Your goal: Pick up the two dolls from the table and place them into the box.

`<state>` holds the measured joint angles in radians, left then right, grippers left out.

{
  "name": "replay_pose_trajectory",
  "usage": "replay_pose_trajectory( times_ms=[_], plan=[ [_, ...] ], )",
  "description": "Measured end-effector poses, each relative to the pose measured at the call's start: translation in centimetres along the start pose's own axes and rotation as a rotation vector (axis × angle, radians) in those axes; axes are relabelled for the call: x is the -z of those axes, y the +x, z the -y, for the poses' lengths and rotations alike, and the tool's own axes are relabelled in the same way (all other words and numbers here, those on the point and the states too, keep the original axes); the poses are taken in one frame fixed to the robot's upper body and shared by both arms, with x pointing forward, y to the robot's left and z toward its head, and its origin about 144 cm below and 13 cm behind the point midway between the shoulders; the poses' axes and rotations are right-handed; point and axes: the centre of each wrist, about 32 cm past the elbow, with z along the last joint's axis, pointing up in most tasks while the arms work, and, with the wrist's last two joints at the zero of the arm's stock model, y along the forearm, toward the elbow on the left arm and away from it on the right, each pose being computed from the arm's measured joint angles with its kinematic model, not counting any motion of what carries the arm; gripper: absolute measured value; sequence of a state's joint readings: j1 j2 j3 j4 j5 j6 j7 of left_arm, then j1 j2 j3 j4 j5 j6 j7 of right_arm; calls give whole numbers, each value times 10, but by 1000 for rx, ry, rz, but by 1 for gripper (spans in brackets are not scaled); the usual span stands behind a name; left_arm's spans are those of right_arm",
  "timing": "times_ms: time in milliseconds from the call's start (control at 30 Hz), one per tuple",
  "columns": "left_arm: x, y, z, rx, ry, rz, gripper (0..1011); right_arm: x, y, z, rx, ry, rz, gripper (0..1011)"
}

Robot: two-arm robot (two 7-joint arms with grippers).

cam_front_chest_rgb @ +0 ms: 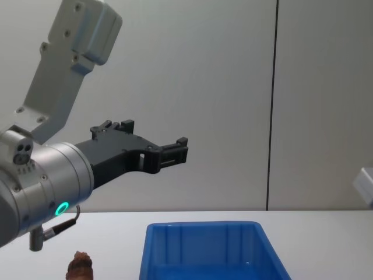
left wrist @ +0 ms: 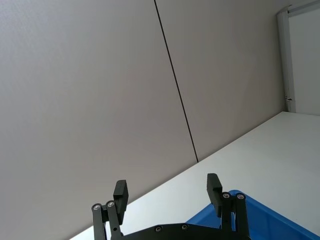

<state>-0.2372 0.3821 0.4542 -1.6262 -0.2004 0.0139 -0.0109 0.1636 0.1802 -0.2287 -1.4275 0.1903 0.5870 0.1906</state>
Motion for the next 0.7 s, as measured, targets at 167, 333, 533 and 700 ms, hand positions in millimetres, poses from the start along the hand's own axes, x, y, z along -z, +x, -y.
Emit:
replay_pose_trajectory(
  times_ms=[167, 333, 533, 700],
  plan=[
    [0, 0, 0, 0, 0, 0, 1001, 0, 0, 0, 0, 1, 0, 434],
    [0, 0, 0, 0, 0, 0, 1001, 1, 0, 1, 1, 5, 2, 398],
    [0, 0, 0, 0, 0, 0, 1001, 2, 0, 2, 3, 17, 11, 361],
    [0, 0, 0, 0, 0, 0, 1001, 1, 1, 5, 8, 33, 21, 326]
  ],
)
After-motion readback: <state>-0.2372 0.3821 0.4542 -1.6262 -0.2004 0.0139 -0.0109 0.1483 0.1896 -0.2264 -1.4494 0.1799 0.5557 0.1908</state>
